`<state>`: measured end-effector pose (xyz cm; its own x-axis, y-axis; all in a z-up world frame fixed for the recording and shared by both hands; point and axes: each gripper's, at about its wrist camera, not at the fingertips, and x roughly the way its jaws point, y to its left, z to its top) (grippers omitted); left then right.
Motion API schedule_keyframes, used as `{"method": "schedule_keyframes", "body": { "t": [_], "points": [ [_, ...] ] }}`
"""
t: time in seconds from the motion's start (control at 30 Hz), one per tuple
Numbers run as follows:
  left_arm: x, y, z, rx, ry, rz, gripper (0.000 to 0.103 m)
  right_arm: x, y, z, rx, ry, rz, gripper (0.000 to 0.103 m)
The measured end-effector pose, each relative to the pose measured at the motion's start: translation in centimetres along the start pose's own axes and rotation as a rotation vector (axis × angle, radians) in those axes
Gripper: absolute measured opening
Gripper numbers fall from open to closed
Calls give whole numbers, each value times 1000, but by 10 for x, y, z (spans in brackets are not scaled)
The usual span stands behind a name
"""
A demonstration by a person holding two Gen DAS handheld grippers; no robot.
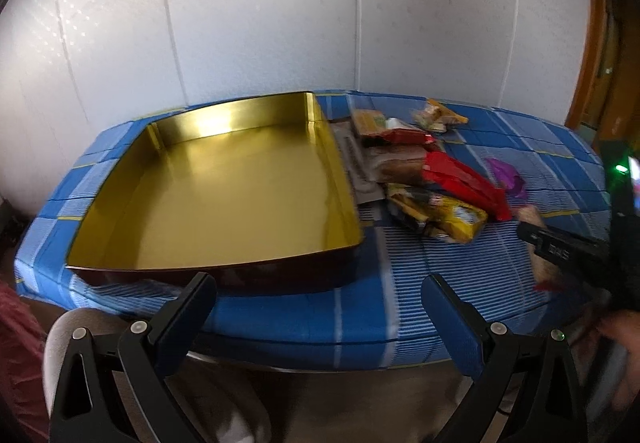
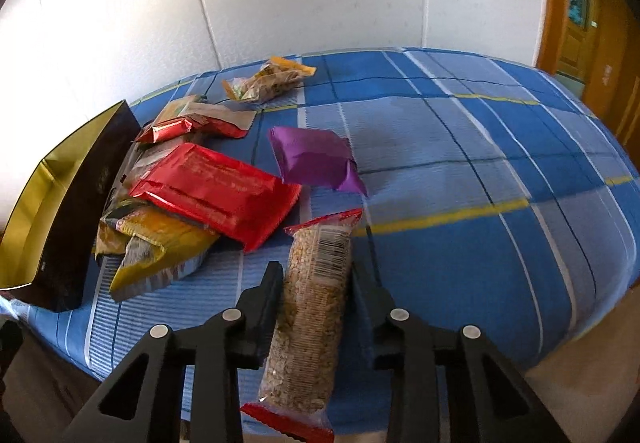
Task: Organize snacks
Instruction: 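Move the right tool to the clear granola bar bag and close on it, then grasp the yellow chip bag with the left tool while the right tool holds the granola bar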
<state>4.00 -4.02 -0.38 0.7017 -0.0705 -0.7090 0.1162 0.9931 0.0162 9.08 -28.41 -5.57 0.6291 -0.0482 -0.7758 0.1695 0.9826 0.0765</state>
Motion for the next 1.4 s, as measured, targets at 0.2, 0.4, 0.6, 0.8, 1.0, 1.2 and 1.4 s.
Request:
{"method": "schedule_keyframes", "body": {
  "t": [0.2, 0.4, 0.6, 0.8, 1.0, 1.2, 1.4],
  "points": [
    [19, -14, 17, -81, 102, -181, 103, 4, -11, 6, 5, -20, 45, 33],
    [48, -36, 33, -220, 220, -217, 102, 1, -18, 4, 27, -24, 50, 33],
    [58, -58, 45, -295, 209, -230, 100, 0, -25, 4, 56, -22, 57, 33],
    [83, -82, 46, -263, 309, -261, 76, -1, -36, 4, 108, -21, 69, 33],
    [103, -91, 45, -280, 310, -229, 71, -1, -39, 4, 123, -22, 66, 33],
    [103, -103, 44, -114, 240, -208, 44, -2, -40, 4, 135, -23, 69, 33],
    [87, -99, 31, -2, 208, -240, 38, -4, -43, 2, 145, -24, 70, 33]
  ]
}}
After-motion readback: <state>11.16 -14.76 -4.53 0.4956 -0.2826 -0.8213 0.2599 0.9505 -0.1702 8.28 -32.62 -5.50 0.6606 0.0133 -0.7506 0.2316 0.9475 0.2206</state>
